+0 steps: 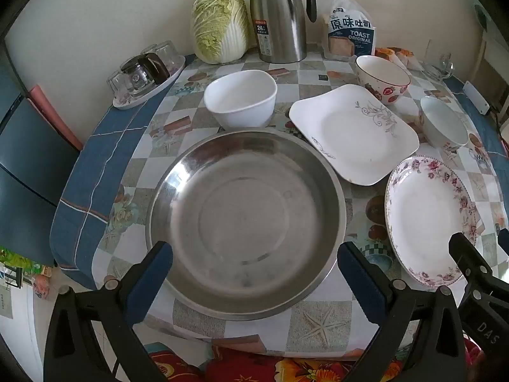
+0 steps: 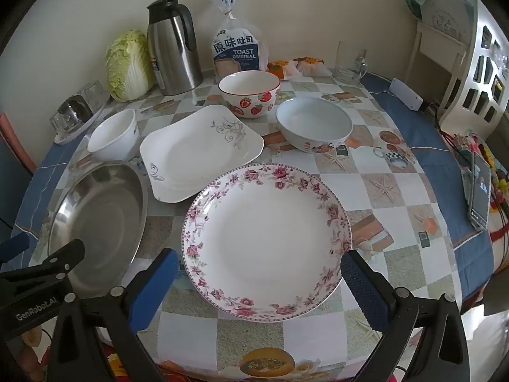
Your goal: Organize plates and bowls
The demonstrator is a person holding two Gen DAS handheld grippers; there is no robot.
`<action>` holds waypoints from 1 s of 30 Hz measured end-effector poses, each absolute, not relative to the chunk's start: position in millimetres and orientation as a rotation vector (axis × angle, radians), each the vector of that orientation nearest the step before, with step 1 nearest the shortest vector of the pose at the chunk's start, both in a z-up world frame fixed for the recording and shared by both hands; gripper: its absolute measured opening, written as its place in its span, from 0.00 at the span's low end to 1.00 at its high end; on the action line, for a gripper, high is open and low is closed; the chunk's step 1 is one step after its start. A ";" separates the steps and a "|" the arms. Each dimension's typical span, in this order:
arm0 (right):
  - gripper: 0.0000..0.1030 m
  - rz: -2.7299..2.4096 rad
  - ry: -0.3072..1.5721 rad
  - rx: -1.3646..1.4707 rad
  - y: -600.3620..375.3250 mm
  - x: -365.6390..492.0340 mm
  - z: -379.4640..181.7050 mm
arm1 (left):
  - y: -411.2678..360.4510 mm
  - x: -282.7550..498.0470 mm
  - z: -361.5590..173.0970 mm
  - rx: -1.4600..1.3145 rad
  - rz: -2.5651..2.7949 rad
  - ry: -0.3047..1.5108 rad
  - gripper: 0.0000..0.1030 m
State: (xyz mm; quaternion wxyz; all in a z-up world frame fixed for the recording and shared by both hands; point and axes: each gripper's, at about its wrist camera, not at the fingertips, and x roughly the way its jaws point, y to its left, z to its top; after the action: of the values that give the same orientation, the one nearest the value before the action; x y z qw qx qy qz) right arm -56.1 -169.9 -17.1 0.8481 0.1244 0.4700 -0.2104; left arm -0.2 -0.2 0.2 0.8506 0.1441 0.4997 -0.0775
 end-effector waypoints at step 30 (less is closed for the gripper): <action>1.00 -0.441 0.992 0.267 -170.8 -54.9 -19.2 | 4.1 2.5 -0.6 0.291 -0.153 1.067 1.00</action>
State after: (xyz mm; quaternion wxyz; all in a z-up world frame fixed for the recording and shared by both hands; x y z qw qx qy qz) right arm -54.9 -170.8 -19.2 0.8477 0.1266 0.4707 -0.2094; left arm 2.5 4.1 -0.6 0.8482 0.1381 0.5063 -0.0724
